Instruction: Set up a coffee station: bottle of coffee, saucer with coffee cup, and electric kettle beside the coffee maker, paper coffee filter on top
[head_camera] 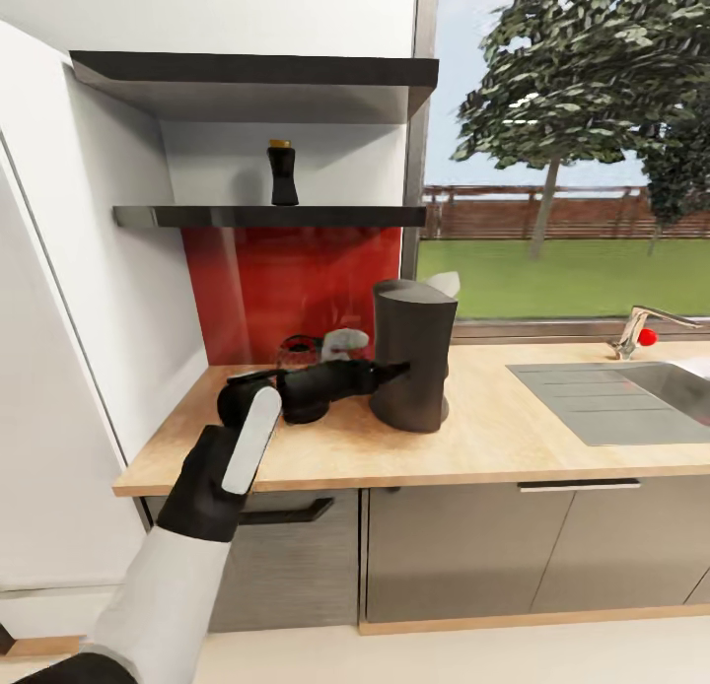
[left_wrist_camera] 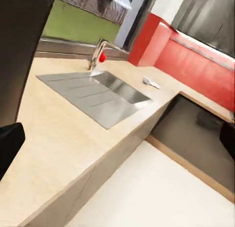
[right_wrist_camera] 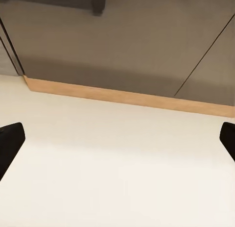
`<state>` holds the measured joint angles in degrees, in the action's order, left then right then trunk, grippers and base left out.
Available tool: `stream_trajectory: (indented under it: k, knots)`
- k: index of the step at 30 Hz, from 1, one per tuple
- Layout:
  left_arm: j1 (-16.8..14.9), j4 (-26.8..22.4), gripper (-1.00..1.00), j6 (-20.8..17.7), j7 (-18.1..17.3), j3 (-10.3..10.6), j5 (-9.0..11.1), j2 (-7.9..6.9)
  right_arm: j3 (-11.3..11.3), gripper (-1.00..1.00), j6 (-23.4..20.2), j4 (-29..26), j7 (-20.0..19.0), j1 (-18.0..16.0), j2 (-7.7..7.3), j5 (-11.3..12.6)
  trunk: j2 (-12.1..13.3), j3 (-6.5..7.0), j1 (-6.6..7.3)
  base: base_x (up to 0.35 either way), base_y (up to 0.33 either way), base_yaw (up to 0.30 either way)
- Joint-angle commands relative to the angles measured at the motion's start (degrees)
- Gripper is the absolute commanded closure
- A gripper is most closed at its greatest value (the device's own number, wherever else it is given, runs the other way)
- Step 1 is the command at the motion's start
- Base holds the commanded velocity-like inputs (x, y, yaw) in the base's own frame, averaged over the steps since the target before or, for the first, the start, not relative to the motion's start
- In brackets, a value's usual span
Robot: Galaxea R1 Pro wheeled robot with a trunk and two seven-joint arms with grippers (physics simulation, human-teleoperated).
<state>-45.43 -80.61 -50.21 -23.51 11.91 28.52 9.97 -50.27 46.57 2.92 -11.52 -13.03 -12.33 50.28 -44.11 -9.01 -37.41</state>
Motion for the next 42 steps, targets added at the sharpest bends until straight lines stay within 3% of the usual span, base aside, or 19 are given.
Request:
stream_trajectory:
  k: [1,2,4,7,12,23,26,27,29,30,32,33,37,39,40,42]
  knots:
    - [-1.2,0.1,-1.00,-0.4,-0.1,-0.1,0.4,0.03,-0.3,-1.00,0.2,0.2,-0.5,-0.1,0.03,0.6,-0.1,-0.10,-0.02,0.000,0.000,0.000]
    - [-4.7,0.4,-1.00,-0.9,-0.1,-0.1,1.8,0.03,-0.3,-1.00,0.2,0.2,-0.5,-0.1,0.03,0.6,-0.1,-0.10,-0.02,0.000,0.000,0.000]
    - [-7.1,0.6,-1.00,-1.7,-0.1,-0.1,2.3,0.03,-0.3,-1.00,0.2,0.2,-0.5,-0.1,0.03,0.6,-0.1,-0.10,-0.02,0.000,0.000,0.000]
    - [-16.2,1.3,-1.00,-5.3,0.0,-0.2,3.5,0.03,-0.3,-1.00,0.2,0.2,-0.5,-0.1,0.03,0.6,-0.1,-0.10,-0.02,0.000,0.000,0.000]
    - [-24.1,4.8,-1.00,-6.2,0.0,-0.3,4.8,0.03,-0.2,-1.00,0.2,0.2,-0.5,-0.1,0.03,0.6,-0.1,-0.10,-0.02,0.000,0.000,0.000]
    - [-31.9,7.8,-1.00,-6.4,0.0,-0.8,6.1,0.03,-0.2,-1.00,0.2,0.2,-0.5,-0.1,0.03,0.7,-0.1,-0.10,-0.02,0.000,0.000,0.000]
    - [-37.8,13.1,-1.00,-6.4,0.0,-4.7,6.1,0.03,-0.2,-1.00,0.2,0.2,-0.5,-0.1,0.03,0.7,-0.1,-0.10,-0.02,0.000,0.000,0.000]
    - [-44.0,18.8,-1.00,-6.3,1.6,-6.2,5.9,0.03,-0.2,-1.00,0.2,0.1,-0.5,-0.1,-0.04,0.7,-0.1,-0.10,-0.02,0.000,0.000,0.000]
    - [-45.8,20.3,-1.00,-6.3,3.8,-6.4,5.9,0.03,-0.2,-1.00,0.2,0.2,-0.5,-0.1,-0.05,0.7,-0.1,-0.10,-0.02,0.000,0.000,0.000]
    - [-47.4,21.4,-1.00,-6.3,7.3,-6.5,5.9,0.03,-0.2,-1.00,0.2,0.2,-0.5,-0.1,-0.05,0.7,-0.1,-0.10,-0.02,0.000,0.000,0.000]
    - [-48.7,22.1,-1.00,-6.3,10.8,-6.6,5.9,0.03,-0.2,-1.00,0.2,0.2,-0.5,-0.1,-0.06,0.7,-0.1,-0.10,-0.02,0.000,0.000,0.000]
    - [-50.2,23.3,-1.00,-6.3,15.1,-6.6,5.9,0.03,-0.2,-1.00,0.2,0.2,-0.5,-0.1,-0.06,0.7,-0.1,-0.10,-0.02,0.000,0.000,0.000]
    - [-51.6,24.8,-1.00,-6.2,19.6,-6.6,5.5,0.03,-0.2,-1.00,0.2,0.2,-0.6,-0.1,-0.06,0.7,-0.1,-0.10,-0.02,0.000,0.000,0.000]
    - [-51.9,25.2,-1.00,-6.1,23.7,-5.8,3.8,0.03,-0.2,-1.00,0.2,0.2,-0.6,-0.1,-0.07,0.7,-0.1,-0.10,-0.02,0.000,0.000,0.000]
    - [-52.0,25.2,-1.00,-6.1,30.7,-4.5,2.2,0.03,-0.2,-1.00,0.2,0.2,-0.6,-0.1,-0.12,0.7,-0.1,-0.10,-0.02,0.000,0.000,0.000]
    - [-52.0,25.2,-1.00,-6.1,33.4,-3.7,1.9,0.03,-0.2,-1.00,0.2,0.2,-0.6,-0.1,-0.13,0.7,-0.1,-0.10,-0.02,0.000,0.000,0.000]
